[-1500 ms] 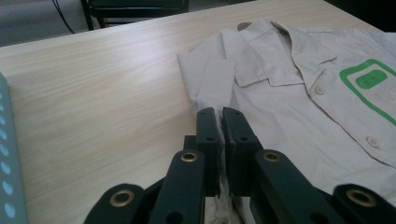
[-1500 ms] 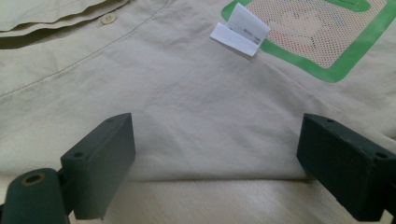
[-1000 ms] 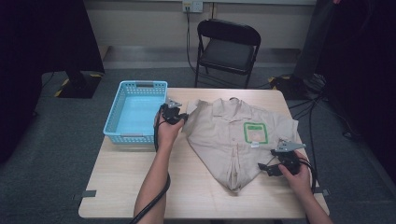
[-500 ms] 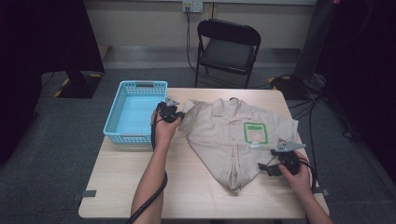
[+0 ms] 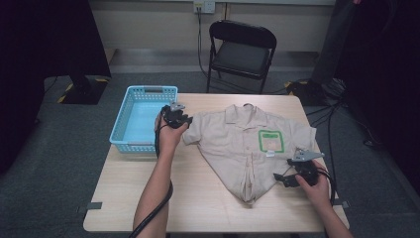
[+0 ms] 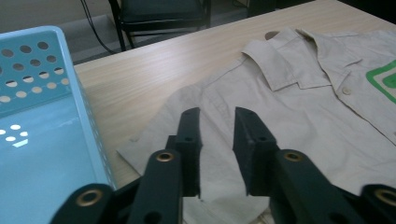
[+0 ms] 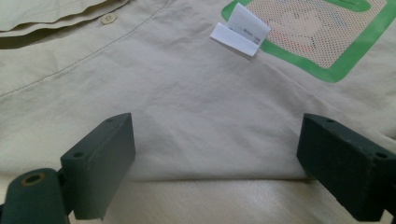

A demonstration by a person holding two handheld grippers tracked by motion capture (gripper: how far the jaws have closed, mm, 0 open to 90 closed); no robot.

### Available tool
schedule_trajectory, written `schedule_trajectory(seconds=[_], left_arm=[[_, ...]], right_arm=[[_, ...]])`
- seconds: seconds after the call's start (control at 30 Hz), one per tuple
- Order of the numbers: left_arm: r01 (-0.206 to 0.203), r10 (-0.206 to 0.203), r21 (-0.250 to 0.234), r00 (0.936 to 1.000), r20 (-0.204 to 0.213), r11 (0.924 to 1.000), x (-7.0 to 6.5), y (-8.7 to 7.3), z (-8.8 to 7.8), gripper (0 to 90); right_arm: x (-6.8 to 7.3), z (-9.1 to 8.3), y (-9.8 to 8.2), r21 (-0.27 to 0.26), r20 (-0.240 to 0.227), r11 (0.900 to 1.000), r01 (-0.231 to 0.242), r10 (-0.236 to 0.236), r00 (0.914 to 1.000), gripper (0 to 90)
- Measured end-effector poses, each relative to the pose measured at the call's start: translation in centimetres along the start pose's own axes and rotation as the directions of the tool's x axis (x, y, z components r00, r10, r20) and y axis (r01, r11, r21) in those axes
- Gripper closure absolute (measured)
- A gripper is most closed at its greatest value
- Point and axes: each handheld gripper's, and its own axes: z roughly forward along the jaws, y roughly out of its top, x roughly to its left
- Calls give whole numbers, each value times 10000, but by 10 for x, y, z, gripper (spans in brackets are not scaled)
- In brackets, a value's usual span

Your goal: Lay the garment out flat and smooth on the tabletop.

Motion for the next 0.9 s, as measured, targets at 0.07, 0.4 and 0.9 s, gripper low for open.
schedule_trajectory(seconds=[0.07,0.4,0.9], left_arm=[[109,-106,-176,9998,190,9998,-2,0,-1,631],[209,-196,-165,9971,738,9996,-22,-7,-4,242],[-251,237,70,9878,1538,9997,-41,-18,-17,149]], right_arm=[[0,0,0,1,-1,10000,-2,2,10000,106],[0,0,0,1,-1,10000,-2,2,10000,106],[0,0,0,1,0,10000,-1,1,10000,106]])
